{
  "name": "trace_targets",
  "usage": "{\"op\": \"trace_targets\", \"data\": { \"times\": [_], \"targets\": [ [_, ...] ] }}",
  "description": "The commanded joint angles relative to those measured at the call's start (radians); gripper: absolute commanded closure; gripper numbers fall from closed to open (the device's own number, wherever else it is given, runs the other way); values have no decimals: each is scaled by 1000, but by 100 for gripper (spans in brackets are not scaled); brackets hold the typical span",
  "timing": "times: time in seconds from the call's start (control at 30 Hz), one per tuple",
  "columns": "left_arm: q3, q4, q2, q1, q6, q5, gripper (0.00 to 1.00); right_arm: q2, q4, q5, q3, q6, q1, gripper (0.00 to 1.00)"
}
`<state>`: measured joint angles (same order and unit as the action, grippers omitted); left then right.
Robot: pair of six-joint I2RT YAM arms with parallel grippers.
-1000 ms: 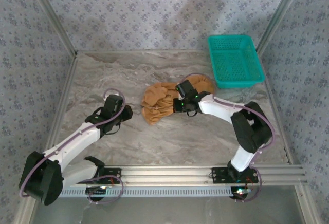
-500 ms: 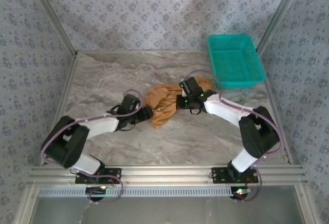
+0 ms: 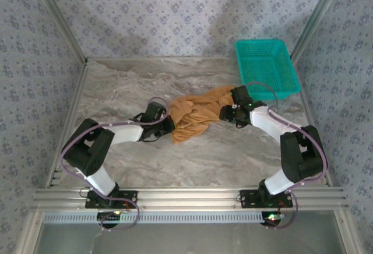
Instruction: Fold the inside-out t-shirt
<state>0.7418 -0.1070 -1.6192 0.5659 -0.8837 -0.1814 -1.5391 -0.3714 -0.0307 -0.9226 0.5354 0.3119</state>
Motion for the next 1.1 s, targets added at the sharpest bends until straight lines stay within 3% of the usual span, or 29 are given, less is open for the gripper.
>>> {"op": "trace_targets", "data": {
  "times": [0.0, 0.27, 0.33, 0.4, 0.43, 0.77, 1.07],
  "targets": [
    [10, 128, 131, -34, 21, 43, 100, -16, -15, -19, 19, 7, -27, 42],
    [-13, 226, 231, -78, 49, 68, 100, -244, 35, -11, -134, -9, -37, 43],
    [-22, 240, 246, -94, 52, 59, 100, -300, 25, -19, -185, -11, -37, 62],
    [-20, 271, 274, -124, 64, 46, 100, -313, -5, -40, -224, -8, -37, 93],
    [-12, 297, 290, -143, 74, 40, 100, -297, -21, -47, -236, -10, -37, 100],
    [285, 600, 469, -494, 191, -57, 100, 93, -366, -139, -503, -52, -92, 100],
    [527, 697, 582, -514, 217, -28, 100, 300, -420, -219, -604, 34, -112, 100]
  ]
}}
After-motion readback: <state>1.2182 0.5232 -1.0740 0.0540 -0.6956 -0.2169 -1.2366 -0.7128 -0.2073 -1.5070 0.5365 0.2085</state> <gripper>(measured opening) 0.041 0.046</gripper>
